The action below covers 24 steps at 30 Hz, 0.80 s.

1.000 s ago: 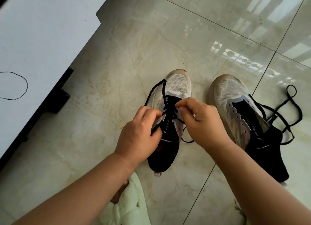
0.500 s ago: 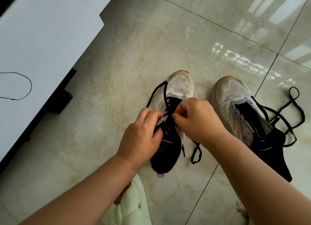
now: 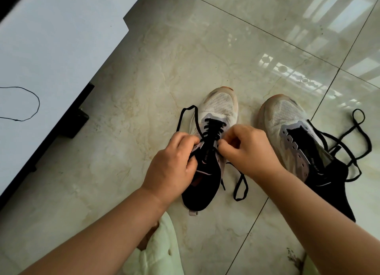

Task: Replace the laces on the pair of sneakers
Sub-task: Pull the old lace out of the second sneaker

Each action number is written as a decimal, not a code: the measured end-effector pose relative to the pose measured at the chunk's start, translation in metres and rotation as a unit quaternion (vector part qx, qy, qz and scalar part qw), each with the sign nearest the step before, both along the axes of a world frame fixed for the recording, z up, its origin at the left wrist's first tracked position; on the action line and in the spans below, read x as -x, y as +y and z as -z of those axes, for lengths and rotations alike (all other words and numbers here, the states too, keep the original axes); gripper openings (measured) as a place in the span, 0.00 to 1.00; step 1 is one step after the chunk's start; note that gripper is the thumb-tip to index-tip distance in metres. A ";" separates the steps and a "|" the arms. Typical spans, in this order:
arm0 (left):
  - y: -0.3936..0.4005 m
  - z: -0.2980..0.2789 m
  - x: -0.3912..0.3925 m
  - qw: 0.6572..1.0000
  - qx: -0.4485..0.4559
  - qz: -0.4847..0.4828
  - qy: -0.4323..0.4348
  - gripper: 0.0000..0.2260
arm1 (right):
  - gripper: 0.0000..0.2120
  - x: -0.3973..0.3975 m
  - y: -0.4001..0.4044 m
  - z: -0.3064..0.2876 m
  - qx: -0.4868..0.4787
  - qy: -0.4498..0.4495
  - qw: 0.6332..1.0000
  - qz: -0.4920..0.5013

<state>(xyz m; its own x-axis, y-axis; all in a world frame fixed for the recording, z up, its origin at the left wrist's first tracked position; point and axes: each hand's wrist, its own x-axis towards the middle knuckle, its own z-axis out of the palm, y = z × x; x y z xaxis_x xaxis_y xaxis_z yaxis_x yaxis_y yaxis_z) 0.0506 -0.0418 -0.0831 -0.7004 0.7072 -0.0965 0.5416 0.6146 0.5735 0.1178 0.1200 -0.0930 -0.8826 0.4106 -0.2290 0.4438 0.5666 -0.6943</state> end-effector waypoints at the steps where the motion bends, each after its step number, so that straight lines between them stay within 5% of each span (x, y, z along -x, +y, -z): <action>1: 0.000 0.000 0.000 1.000 -0.002 0.000 0.000 0.13 | 0.08 -0.002 -0.002 -0.001 0.042 -0.012 0.999 0.031; 8: 0.000 0.002 0.001 1.000 0.000 0.003 0.001 0.13 | 0.08 -0.004 -0.012 0.003 0.182 -0.016 0.971 0.155; 13: 0.000 0.001 -0.001 1.000 0.005 0.003 0.006 0.13 | 0.06 -0.007 0.004 0.002 -0.103 -0.007 0.995 0.006; 15: 0.000 0.001 -0.001 1.000 0.007 0.007 0.004 0.13 | 0.07 -0.010 0.006 0.002 -0.126 0.000 0.992 0.011; 20: -0.001 0.001 0.000 1.000 0.009 0.001 0.001 0.13 | 0.14 -0.011 -0.001 0.002 0.172 -0.050 0.968 0.174; 24: 0.000 0.001 0.001 1.000 0.008 0.000 0.002 0.13 | 0.15 -0.009 -0.011 0.002 0.253 -0.063 0.945 0.197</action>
